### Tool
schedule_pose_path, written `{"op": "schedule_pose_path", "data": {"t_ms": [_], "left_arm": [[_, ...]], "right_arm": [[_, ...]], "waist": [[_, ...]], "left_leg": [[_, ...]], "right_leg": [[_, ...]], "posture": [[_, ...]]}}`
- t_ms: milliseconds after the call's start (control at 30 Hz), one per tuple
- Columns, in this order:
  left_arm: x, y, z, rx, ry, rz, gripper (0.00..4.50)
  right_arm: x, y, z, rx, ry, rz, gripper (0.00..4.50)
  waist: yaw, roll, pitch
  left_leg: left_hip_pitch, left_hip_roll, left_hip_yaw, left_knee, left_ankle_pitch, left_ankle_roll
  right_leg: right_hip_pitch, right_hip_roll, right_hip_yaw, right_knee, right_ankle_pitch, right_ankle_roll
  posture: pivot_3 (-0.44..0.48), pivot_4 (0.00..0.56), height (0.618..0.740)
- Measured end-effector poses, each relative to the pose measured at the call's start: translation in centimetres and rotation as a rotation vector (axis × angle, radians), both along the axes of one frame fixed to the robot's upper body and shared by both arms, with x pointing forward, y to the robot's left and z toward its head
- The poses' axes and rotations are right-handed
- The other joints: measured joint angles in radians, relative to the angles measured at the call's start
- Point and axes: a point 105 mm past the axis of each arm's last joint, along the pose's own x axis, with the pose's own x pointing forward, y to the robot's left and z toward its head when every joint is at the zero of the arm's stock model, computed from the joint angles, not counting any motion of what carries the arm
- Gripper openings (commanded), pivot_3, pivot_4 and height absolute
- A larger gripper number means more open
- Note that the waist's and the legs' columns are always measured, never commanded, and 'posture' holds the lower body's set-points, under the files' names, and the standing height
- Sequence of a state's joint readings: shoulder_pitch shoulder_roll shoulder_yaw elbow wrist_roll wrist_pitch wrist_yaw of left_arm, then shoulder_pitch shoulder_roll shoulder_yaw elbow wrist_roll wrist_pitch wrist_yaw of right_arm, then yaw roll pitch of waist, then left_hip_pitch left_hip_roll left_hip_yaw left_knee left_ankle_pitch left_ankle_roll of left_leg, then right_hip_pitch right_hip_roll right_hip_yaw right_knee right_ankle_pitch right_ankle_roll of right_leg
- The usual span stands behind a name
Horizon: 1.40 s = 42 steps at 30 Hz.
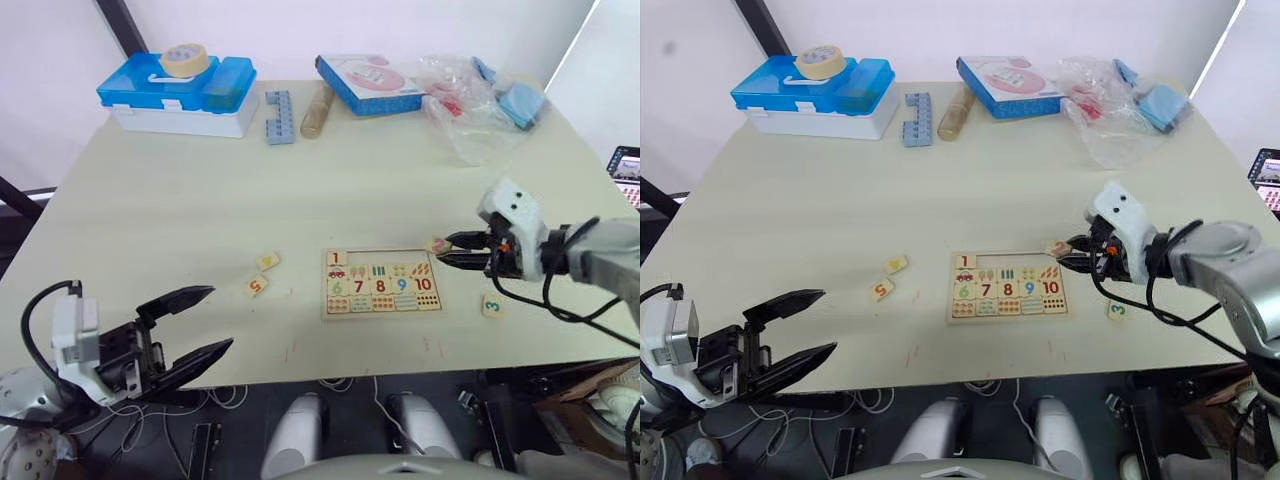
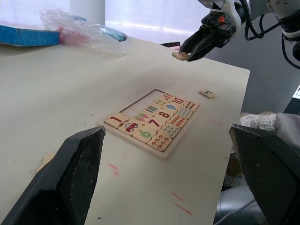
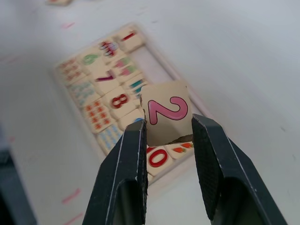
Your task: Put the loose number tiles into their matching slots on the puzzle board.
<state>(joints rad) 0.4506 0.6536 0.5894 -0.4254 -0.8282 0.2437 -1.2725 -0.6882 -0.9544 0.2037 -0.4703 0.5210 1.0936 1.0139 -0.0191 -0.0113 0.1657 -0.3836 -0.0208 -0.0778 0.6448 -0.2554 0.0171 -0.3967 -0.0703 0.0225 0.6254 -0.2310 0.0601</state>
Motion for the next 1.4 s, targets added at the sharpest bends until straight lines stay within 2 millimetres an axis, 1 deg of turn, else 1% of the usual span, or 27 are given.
{"op": "schedule_pose_path", "data": {"t_ms": [67, 133, 200, 300, 367, 533, 633, 1067, 1400], "left_arm": [[-0.1, 0.1, -0.1, -0.004, -0.001, 0.019, 4.5], [-0.2, 0.1, -0.1, -0.005, -0.001, 0.024, 4.5], [-0.3, 0.0, 0.0, 0.001, -0.009, 0.029, 4.5], [-0.5, 0.0, -0.1, 0.001, -0.003, 0.047, 4.5], [-0.7, 0.1, -0.1, 0.006, 0.002, 0.056, 4.5], [-0.8, 0.2, -0.1, 0.008, 0.004, 0.072, 4.5], [-0.9, 0.1, -0.1, 0.011, 0.004, 0.072, 4.5], [-0.9, 0.0, -0.1, 0.011, 0.006, 0.073, 4.5], [-1.0, 0.0, -0.2, 0.014, 0.014, 0.081, 4.5]], "right_arm": [[0.6, 1.8, 0.4, -0.041, 0.007, 0.084, 0.83], [1.6, 4.2, 0.8, -0.05, -0.003, 0.141, 0.83], [2.2, 6.1, -0.2, -0.07, 0.013, 0.183, 0.83], [3.3, 7.8, -2.2, -0.114, 0.033, 0.203, 0.83], [3.8, 8.7, -3.2, -0.136, 0.031, 0.225, 0.83], [5.3, 9.3, -4.2, -0.182, -0.008, 0.242, 0.83], [5.7, 9.3, -4.8, -0.203, -0.009, 0.247, 0.83], [6.6, 9.3, -6.2, -0.251, 0.009, 0.254, 0.83], [7.0, 9.2, -6.5, -0.275, 0.007, 0.248, 0.83]], "waist": [[-0.004, -0.002, -0.001], [-0.013, -0.003, 0.0], [-0.008, -0.004, -0.001], [-0.001, -0.004, -0.001], [0.002, -0.004, -0.001], [0.004, -0.004, -0.001], [0.003, -0.004, -0.001], [0.002, -0.003, -0.001], [0.001, -0.004, -0.001]], "left_leg": [[0.0, 0.0, 0.0, 0.0, 0.0, 0.0], [0.0, 0.0, 0.0, 0.0, 0.0, 0.0], [-0.001, 0.0, -0.003, 0.0, 0.0, 0.0], [-0.003, -0.001, -0.002, 0.0, 0.0, 0.0], [-0.006, -0.002, -0.003, 0.0, 0.0, -0.001], [-0.011, -0.002, -0.003, 0.0, 0.0, -0.001], [-0.011, -0.002, -0.003, 0.0, 0.0, -0.001], [-0.011, -0.003, -0.003, 0.0, 0.0, -0.001], [-0.01, -0.003, -0.003, 0.0, 0.0, -0.001]], "right_leg": [[0.0, 0.0, 0.0, 0.0, 0.0, 0.0], [0.0, 0.0, -0.001, 0.0, 0.0, -0.001], [-0.001, -0.001, -0.003, 0.0, 0.0, -0.001], [-0.004, -0.002, -0.002, -0.001, 0.001, 0.0], [-0.007, -0.002, -0.003, -0.001, 0.002, 0.001], [-0.011, -0.001, -0.003, 0.0, 0.003, 0.0], [-0.011, -0.001, -0.003, 0.0, 0.003, 0.0], [-0.011, 0.0, -0.003, 0.001, 0.004, 0.001], [-0.012, 0.0, -0.003, 0.001, 0.004, 0.001]], "posture": [[0.0, 0.15, 0.74], [0.0, 0.15, 0.74], [0.0, 0.15, 0.74], [0.0, 0.15, 0.74], [0.0, 0.15, 0.74], [0.0, 0.15, 0.74], [0.0, 0.15, 0.74], [0.0, 0.15, 0.74], [0.0, 0.15, 0.74]]}}
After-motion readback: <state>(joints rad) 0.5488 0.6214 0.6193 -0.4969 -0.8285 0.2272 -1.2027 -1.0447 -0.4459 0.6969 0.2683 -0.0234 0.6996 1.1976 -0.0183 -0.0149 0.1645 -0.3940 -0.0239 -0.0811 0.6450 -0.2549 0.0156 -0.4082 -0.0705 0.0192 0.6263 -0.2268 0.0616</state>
